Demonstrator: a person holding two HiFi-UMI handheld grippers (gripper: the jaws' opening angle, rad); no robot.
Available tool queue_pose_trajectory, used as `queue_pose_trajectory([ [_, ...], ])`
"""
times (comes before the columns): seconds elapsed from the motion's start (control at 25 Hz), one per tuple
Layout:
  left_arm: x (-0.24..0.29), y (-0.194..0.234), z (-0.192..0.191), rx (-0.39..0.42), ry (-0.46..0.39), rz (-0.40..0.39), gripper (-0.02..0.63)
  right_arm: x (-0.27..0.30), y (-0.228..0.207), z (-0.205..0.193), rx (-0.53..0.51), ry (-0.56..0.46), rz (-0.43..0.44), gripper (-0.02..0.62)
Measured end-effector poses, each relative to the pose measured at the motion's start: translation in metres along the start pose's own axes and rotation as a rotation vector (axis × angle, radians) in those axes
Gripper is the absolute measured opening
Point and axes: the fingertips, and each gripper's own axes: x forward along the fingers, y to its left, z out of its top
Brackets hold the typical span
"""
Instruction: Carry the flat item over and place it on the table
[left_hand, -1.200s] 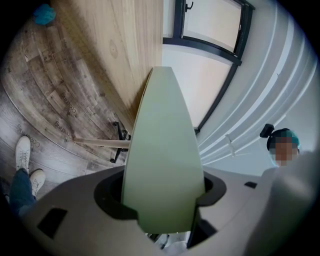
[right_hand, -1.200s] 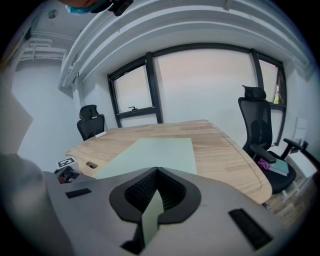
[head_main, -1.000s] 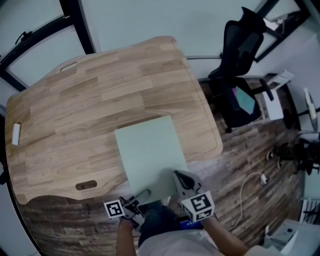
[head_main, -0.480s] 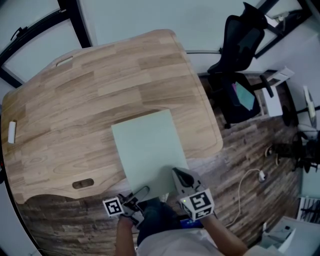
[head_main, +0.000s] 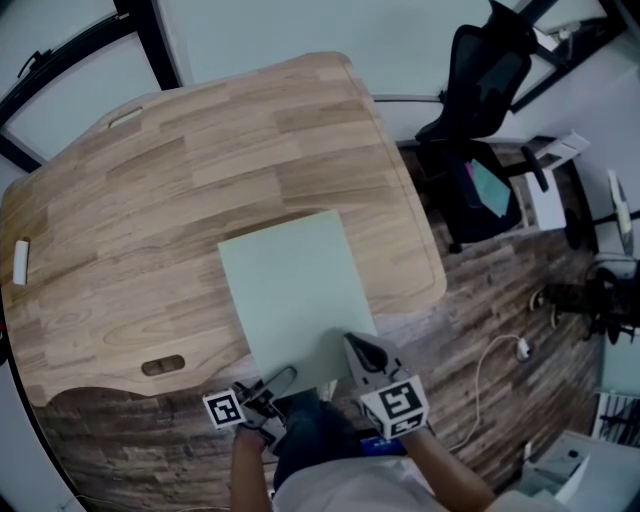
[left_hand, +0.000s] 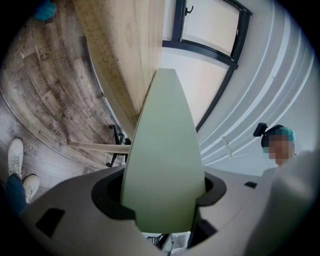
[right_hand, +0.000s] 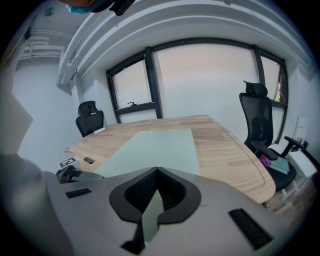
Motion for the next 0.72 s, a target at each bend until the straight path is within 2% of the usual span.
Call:
queue_pose_trajectory([
  [0.72,0.0012,0.0041,0.0023,-0.032,-0.024,0.030,0.306,0.0010,-0.0022,0.0000,0.015,-0.001,-0.003,-0.008],
])
